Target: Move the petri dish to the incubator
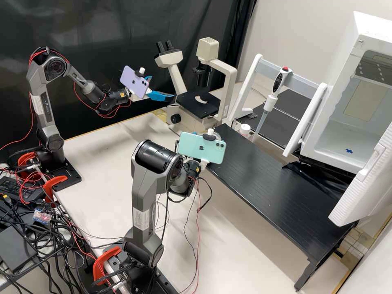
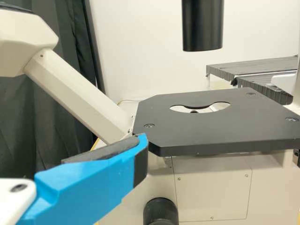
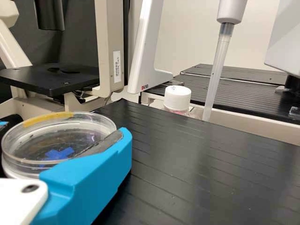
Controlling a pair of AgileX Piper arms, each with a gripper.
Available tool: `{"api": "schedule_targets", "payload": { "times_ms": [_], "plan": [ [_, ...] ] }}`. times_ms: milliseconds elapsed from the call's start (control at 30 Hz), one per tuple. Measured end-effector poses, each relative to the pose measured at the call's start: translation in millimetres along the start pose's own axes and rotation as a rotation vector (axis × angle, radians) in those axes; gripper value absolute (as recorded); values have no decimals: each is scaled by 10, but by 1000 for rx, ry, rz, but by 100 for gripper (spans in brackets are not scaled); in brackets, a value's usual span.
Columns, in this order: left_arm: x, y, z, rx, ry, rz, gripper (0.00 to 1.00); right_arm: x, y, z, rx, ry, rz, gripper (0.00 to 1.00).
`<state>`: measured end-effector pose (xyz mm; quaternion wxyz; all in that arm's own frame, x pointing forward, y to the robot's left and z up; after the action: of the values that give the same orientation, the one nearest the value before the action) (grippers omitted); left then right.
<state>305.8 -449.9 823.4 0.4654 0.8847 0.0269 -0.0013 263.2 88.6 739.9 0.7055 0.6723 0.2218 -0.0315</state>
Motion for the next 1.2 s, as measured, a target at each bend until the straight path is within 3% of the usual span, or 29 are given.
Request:
{"api": "schedule_targets", "payload": {
  "times_ms": [233,433,667,867,1033,1200],
  "plan": [
    [0,0,0,0,0,0,100,-39,140,64,-7,-20,46,0],
    [0,0,0,0,0,0,100,-126,376,258,9,-111,133,0],
    [0,0,0,0,0,0,100,-331,762,603,55,-223,270,0],
    [0,0,0,0,0,0,100,-474,1217,829,62,-277,421,0],
    [0,0,0,0,0,0,100,-487,1549,876,30,-276,521,0],
    [0,0,0,0,0,0,100,-366,1760,948,-10,-291,556,0]
  ]
}}
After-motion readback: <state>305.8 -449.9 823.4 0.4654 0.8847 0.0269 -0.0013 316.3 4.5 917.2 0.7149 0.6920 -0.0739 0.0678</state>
